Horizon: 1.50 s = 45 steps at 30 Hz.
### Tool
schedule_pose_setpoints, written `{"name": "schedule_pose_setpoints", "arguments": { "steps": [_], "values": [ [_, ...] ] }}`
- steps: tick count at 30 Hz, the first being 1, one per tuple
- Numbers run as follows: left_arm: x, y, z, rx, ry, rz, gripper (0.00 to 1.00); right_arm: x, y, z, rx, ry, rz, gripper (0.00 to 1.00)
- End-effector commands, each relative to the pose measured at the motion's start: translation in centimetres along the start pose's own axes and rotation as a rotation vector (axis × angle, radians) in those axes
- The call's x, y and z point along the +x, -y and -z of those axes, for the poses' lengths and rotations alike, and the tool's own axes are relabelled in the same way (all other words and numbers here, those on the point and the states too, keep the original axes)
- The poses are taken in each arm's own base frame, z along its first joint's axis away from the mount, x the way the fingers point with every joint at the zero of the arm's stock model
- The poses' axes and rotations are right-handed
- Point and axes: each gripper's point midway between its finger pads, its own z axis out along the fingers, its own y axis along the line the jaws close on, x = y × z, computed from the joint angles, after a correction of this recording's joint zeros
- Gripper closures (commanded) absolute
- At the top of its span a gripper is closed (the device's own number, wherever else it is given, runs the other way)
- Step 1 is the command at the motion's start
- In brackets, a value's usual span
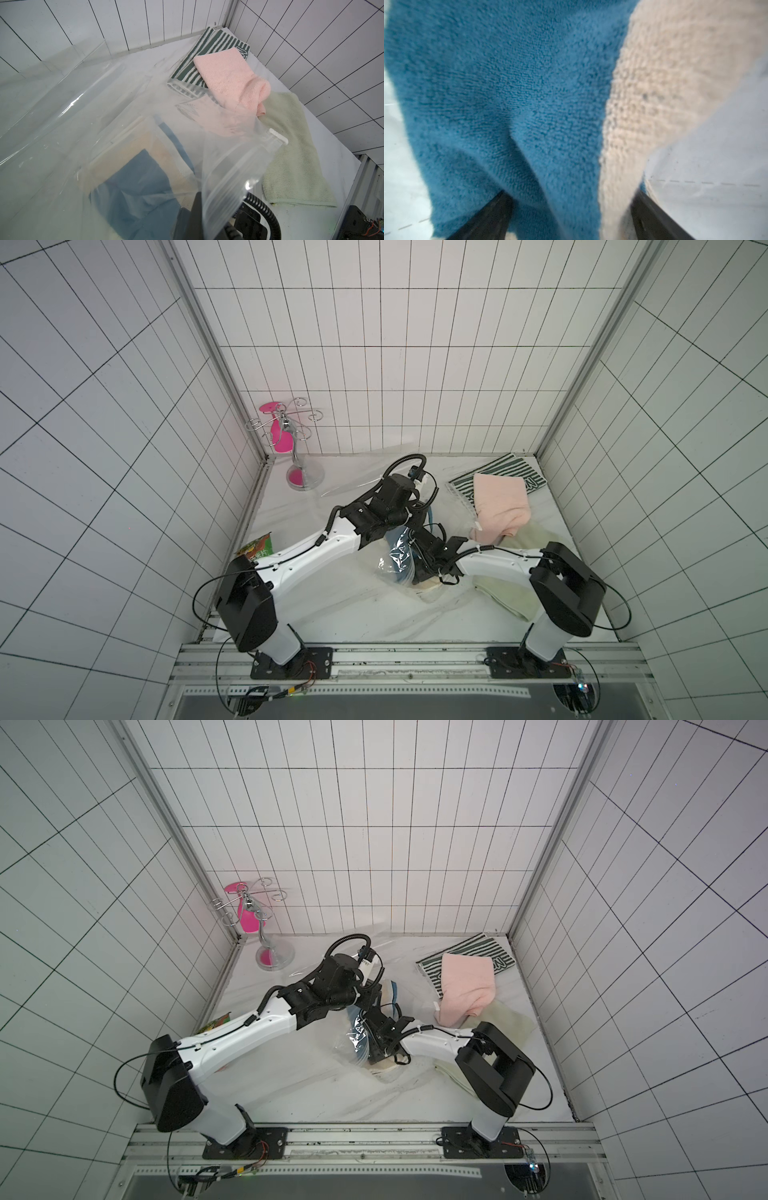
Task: Place the folded towel into the vacuum bag
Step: Place the towel in the vacuum bag.
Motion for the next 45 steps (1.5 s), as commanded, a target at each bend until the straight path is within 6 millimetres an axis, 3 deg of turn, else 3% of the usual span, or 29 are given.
{"name": "schedule_pose_setpoints", "arguments": {
  "steps": [1, 5, 10, 13, 23, 31, 45],
  "values": [
    [-0.3, 2.5, 0.2, 0.092, 0.024, -0.017, 1.00, -0.5, 0.4, -0.9, 0.037, -0.049, 0.012, 0.16],
    [-0.9, 2.4, 0.9, 0.096, 0.033, -0.015, 1.00, -0.5, 0.8, -0.9, 0.062, -0.060, 0.043, 0.35],
    [-1.5, 2.2, 1.7, 0.107, 0.032, -0.015, 1.00, -0.4, 1.5, -0.6, 0.086, -0.058, 0.113, 0.70],
    [-1.9, 2.3, 1.9, 0.112, 0.035, -0.013, 1.00, -0.7, 1.8, 0.1, 0.095, -0.048, 0.132, 0.84],
    [-2.2, 2.2, 0.3, 0.094, 0.027, 0.010, 1.00, 0.1, 2.2, 0.0, 0.017, -0.083, 0.091, 0.85],
    [-2.2, 0.8, -0.7, 0.013, 0.024, 0.002, 1.00, -0.7, 2.2, 0.2, -0.036, -0.089, 0.065, 0.85],
    [-2.9, 0.3, 0.7, -0.025, 0.009, -0.058, 1.00, -1.2, 1.8, 0.4, -0.058, -0.100, 0.057, 0.84]
  ]
}}
